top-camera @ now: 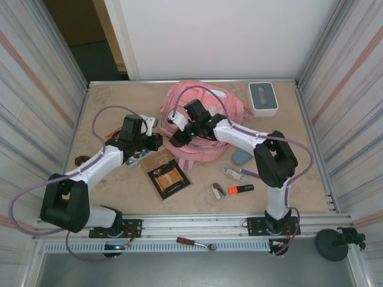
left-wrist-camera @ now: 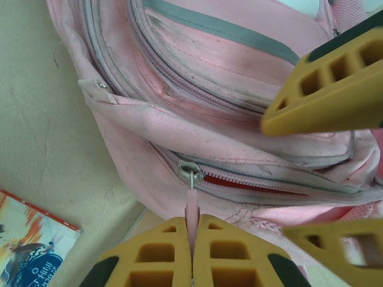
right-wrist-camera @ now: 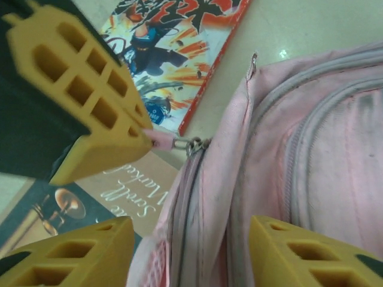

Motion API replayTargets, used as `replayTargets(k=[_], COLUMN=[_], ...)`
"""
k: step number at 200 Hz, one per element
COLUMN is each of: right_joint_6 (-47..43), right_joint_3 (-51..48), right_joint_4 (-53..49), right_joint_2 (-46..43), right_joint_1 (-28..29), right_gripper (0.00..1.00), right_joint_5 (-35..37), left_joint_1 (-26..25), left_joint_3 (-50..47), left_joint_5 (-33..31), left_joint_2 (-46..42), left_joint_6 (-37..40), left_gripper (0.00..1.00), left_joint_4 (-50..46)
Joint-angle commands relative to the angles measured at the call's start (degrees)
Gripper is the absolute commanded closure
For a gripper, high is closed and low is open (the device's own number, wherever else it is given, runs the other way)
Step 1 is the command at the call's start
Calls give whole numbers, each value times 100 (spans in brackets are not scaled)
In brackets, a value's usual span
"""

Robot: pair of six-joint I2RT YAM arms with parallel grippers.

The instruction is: Pack the student bag

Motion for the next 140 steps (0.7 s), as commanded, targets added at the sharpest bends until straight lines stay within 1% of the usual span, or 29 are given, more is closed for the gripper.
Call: replayTargets(k=[1, 8, 16, 38, 52, 73, 105, 140], right_joint_6=[134, 100, 80, 11, -105, -304, -579, -697], right_joint_3=[296, 281, 248, 140, 24, -190, -312, -268], right_joint_4=[22, 23, 53, 31, -4, 13, -113, -220], right_joint_2=[224, 227, 208, 58, -93, -385, -661, -818], right_joint_1=[17, 23, 10, -39, -95, -243, -470, -637], right_gripper=[69, 79, 87, 100, 100, 100, 100, 100], right_joint_5=[35, 69, 95, 13, -72, -350, -882, -1301], left_joint_1=[-47, -51, -48, -47, -32, 162, 516, 710], left_joint_3=[-42, -43, -47, -63, -61, -45, 24, 219], left_joint_5=[64, 31, -21, -240, -516, -678, -666, -665], left_joint_2=[-274, -275, -266, -223, -180, -121, -23, 189], left_joint_6=[-56, -55, -47, -14, -5, -6, 123, 157], left_gripper=[100, 100, 100, 100, 100, 100, 100, 100], left_joint_4=[124, 118, 107, 81, 42, 36, 44, 108])
